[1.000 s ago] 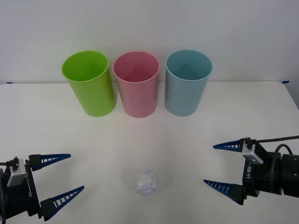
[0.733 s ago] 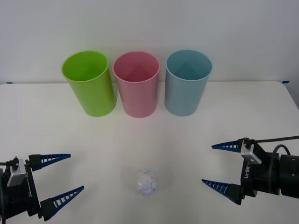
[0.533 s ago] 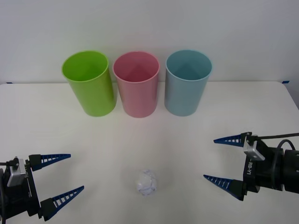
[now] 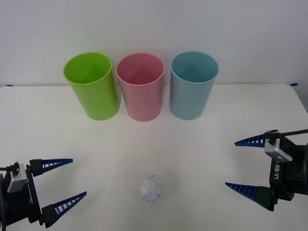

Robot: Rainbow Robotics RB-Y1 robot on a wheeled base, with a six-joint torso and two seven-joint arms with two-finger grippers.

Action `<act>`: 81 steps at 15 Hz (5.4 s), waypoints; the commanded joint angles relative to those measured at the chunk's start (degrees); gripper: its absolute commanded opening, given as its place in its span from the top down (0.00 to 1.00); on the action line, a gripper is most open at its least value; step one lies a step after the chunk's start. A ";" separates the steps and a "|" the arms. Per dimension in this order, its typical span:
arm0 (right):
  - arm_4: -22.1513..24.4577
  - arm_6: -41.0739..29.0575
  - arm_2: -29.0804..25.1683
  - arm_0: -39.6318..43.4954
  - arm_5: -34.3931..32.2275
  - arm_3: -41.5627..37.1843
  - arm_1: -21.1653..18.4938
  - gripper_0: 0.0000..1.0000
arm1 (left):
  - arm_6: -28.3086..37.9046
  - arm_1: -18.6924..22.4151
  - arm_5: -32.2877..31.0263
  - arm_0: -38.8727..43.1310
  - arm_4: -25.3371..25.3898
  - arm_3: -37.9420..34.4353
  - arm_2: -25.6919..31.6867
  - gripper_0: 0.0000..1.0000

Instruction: Put cans in the blue bin and PET bottles in the pink bin and trash in the green bin.

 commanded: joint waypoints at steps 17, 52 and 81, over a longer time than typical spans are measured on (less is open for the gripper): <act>10.72 -30.71 30.48 -22.27 -2.25 -3.36 -12.40 0.00 | 0.00 0.00 0.00 0.00 0.00 0.00 0.00 0.00; 42.88 -32.90 56.85 -32.11 3.99 24.50 12.21 0.00 | 0.00 0.00 0.00 0.00 0.00 0.00 0.00 0.00; 47.45 -31.59 62.91 -32.81 12.69 30.74 12.48 1.00 | 0.00 0.00 0.00 0.00 0.00 0.00 0.00 0.00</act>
